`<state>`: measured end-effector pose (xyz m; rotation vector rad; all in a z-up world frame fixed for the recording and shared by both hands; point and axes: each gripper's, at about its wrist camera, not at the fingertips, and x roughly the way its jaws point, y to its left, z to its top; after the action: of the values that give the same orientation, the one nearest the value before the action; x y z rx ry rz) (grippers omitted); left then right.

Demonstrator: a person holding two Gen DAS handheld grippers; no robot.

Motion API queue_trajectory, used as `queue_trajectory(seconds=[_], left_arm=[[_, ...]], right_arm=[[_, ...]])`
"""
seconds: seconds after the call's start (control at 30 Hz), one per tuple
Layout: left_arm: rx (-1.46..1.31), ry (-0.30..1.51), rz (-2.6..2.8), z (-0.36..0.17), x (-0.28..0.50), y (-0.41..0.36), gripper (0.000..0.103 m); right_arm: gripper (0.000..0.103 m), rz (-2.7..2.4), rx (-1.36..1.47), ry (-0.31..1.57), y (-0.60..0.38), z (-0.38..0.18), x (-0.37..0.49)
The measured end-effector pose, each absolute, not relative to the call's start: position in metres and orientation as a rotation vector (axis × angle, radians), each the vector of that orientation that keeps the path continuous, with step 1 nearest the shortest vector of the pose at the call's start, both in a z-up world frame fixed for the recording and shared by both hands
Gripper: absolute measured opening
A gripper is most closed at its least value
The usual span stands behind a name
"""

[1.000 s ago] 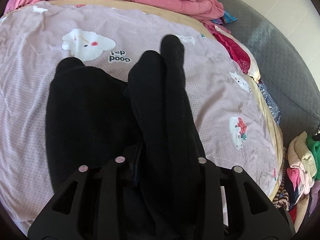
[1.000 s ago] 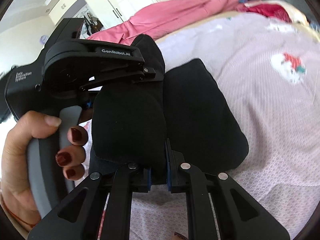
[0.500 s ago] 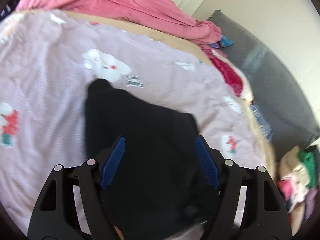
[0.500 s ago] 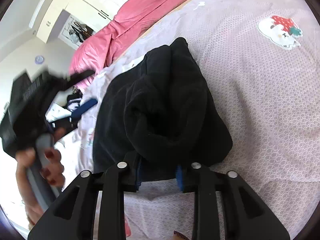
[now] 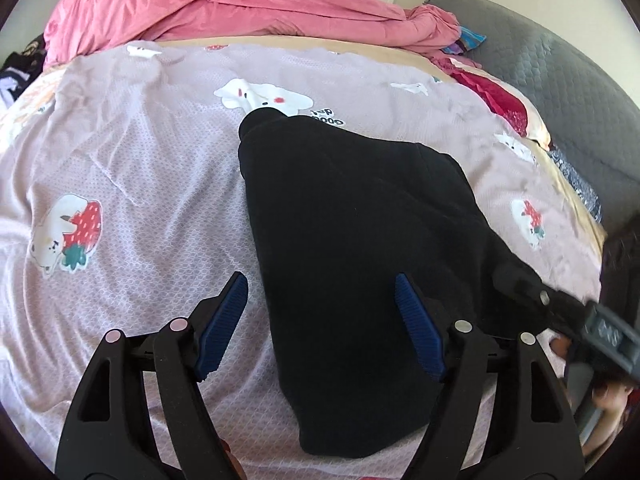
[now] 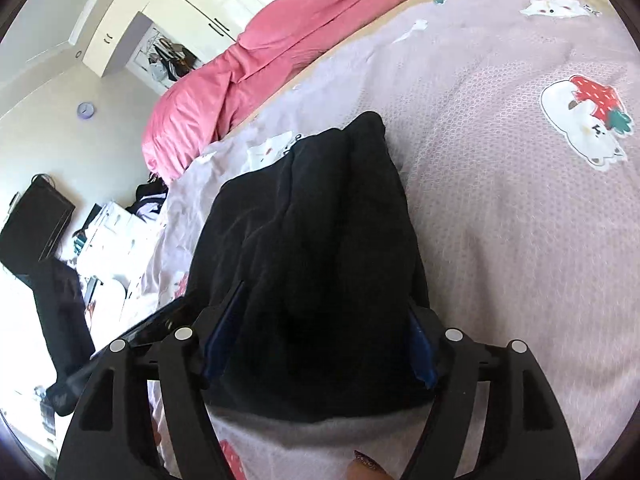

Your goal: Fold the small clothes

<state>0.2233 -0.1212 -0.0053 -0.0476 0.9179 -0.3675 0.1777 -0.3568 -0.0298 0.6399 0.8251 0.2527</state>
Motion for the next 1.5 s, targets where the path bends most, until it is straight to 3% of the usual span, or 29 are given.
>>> queue_trajectory(seconds=[0.1, 0.17, 0.2, 0.23, 0.43, 0.57, 0.7, 0.77, 1.07, 1.3, 1.5], left_arm=[[-0.045, 0.916, -0.367, -0.004, 0.222, -0.12, 0.07], [-0.043, 0.917, -0.366, -0.005, 0.221, -0.12, 0.071], [-0.042, 0.918, -0.367, -0.005, 0.22, -0.12, 0.071], [-0.042, 0.92, -0.367, -0.005, 0.22, -0.12, 0.071], [-0.05, 0.916, -0.374, -0.006, 0.216, -0.118, 0.073], [-0.067, 0.945, -0.383, -0.013, 0.219, -0.117, 0.075], [-0.068, 0.959, -0.394, -0.019, 0.218, -0.121, 0.079], [-0.07, 0.959, -0.392, -0.019, 0.217, -0.121, 0.079], [-0.076, 0.966, -0.388, -0.019, 0.215, -0.118, 0.08], [-0.084, 0.971, -0.38, -0.019, 0.214, -0.112, 0.084], [-0.12, 0.976, -0.379, -0.02, 0.212, -0.106, 0.085]], right_arm=[[0.068, 0.297, 0.638, 0.846, -0.353, -0.032, 0.185], [0.051, 0.285, 0.606, 0.85, -0.349, -0.032, 0.188], [0.035, 0.296, 0.599, 0.849, -0.347, -0.032, 0.189], [0.03, 0.298, 0.599, 0.844, -0.347, -0.031, 0.188], [0.025, 0.365, 0.488, 0.691, -0.335, 0.006, 0.173], [0.025, 0.272, 0.443, 0.796, -0.339, -0.015, 0.185], [0.027, 0.25, 0.589, 0.884, -0.361, -0.042, 0.188], [0.036, 0.24, 0.607, 0.883, -0.365, -0.042, 0.186], [0.053, 0.139, 0.419, 0.827, -0.347, -0.024, 0.169], [0.081, 0.062, 0.255, 0.721, -0.333, -0.007, 0.148], [0.093, 0.028, 0.275, 0.642, -0.335, 0.005, 0.126]])
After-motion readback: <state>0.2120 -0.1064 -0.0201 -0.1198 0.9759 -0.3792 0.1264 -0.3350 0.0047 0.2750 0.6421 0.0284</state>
